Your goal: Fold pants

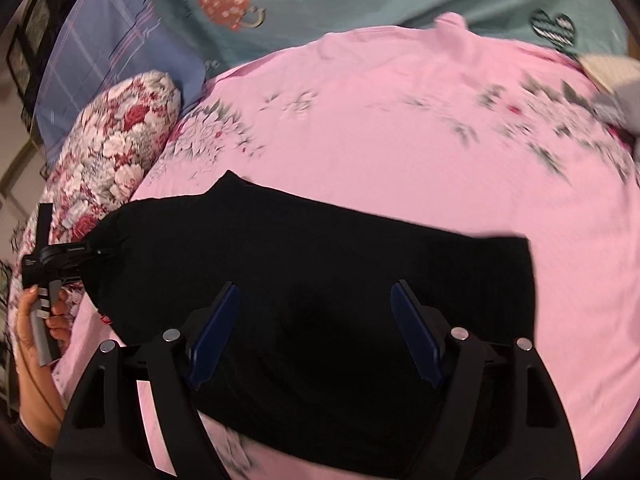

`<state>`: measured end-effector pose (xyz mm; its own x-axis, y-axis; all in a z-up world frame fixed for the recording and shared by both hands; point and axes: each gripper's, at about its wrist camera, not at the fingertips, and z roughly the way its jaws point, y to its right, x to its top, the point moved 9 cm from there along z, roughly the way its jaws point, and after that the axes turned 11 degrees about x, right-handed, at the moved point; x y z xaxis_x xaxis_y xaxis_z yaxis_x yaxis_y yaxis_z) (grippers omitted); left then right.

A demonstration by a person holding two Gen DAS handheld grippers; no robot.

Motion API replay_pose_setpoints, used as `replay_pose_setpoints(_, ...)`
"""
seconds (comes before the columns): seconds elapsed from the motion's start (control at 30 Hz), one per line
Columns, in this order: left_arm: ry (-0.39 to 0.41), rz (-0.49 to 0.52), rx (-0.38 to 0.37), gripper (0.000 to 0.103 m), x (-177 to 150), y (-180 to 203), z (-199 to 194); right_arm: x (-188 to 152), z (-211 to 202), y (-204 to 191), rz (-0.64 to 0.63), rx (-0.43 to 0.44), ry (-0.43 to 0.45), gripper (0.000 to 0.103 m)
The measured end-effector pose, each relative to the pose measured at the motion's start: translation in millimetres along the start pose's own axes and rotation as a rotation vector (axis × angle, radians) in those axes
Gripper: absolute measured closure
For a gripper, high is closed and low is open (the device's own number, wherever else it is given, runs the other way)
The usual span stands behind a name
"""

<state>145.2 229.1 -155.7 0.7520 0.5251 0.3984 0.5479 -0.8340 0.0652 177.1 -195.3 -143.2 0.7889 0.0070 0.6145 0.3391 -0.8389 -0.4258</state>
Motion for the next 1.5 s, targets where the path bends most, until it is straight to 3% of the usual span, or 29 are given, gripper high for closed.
replay_pose_setpoints(0.03, 0.03, -0.009, 0.026, 0.034, 1.4, -8.7, -9.1, 4.7, 11.7, -3.6, -0.012, -0.007, -0.018, 0.024)
replay_pose_setpoints(0.13, 0.148, -0.01, 0.048, 0.03, 8.0, -18.0, -42.3, 11.7, 35.6, -4.7, -0.018, -0.014, -0.056, 0.024)
replay_pose_setpoints(0.2, 0.181, 0.048, 0.001, 0.024, 8.8, -1.6, -58.0, 13.1, 45.5, -0.7, -0.026, -0.033, -0.064, 0.024)
replay_pose_setpoints(0.23, 0.176, 0.095, -0.059, 0.023, 7.0, 16.9, -62.9, 12.9, 50.4, 2.1, -0.018, -0.032, -0.064, 0.024)
replay_pose_setpoints(0.37, 0.067, 0.231, -0.232, 0.023, -5.9, 92.4, -51.1, 8.4, 48.4, 6.5, -0.002, -0.006, -0.032, 0.024)
replay_pose_setpoints(0.6, -0.091, 0.383, -0.348, 0.025, -31.6, 179.4, -8.1, 4.0, 37.8, 17.4, -0.007, -0.004, -0.004, 0.024)
replay_pose_setpoints(0.67, -0.098, 0.379, -0.328, 0.025, -26.5, 185.1, 5.4, 5.2, 35.0, 23.3, 0.012, -0.001, -0.002, 0.024)
replay_pose_setpoints(0.73, -0.038, 0.359, -0.284, 0.033, -5.0, 179.8, 15.0, 6.1, 32.7, 25.0, 0.023, 0.007, 0.0, 0.024)
replay_pose_setpoints(0.77, -0.001, 0.349, -0.239, 0.035, 8.5, 175.7, 19.3, 6.2, 30.6, 25.6, 0.028, 0.012, 0.002, 0.024)
replay_pose_setpoints(0.83, 0.091, 0.292, -0.004, 0.037, 40.9, 144.6, 31.0, 7.3, 26.8, 24.3, 0.033, 0.025, 0.008, 0.024)
replay_pose_setpoints(0.87, 0.069, 0.242, 0.007, 0.039, 48.2, 131.3, 36.4, 7.8, 25.0, 23.5, 0.03, 0.026, 0.013, 0.024)
replay_pose_setpoints(0.93, 0.035, 0.191, -0.049, 0.039, 45.2, 124.7, 30.9, 8.6, 21.8, 21.6, 0.03, 0.034, 0.02, 0.024)
replay_pose_setpoints(1.1, 0.064, 0.397, -0.149, 0.025, 2.4, 175.9, -3.9, 7.9, 20.9, 14.1, 0.024, 0.056, 0.019, 0.024)
replay_pose_setpoints(1.17, 0.001, 0.442, -0.212, 0.025, -12.5, 203.8, 1.6, 6.7, 23.7, 10.1, 0.013, 0.062, 0.007, 0.024)
replay_pose_setpoints(1.27, -0.069, 0.383, -0.276, 0.026, -9.5, 222.8, 16.0, 5.1, 25.2, 8.6, 0.0, 0.052, 0.0, 0.024)
replay_pose_setpoints(1.37, -0.08, 0.351, -0.31, 0.024, -1.5, 228.8, 18.0, 4.3, 26.0, 10.8, 0.01, 0.053, -0.002, 0.024)
replay_pose_setpoints(1.4, -0.073, 0.345, -0.304, 0.024, 3.1, 228.8, 18.3, 4.2, 26.5, 11.3, 0.011, 0.053, -0.005, 0.024)
replay_pose_setpoints(1.5, 0.054, 0.365, -0.117, 0.03, 29.6, 215.1, 32.3, 3.6, 27.5, 9.8, 0.008, 0.052, -0.011, 0.024)
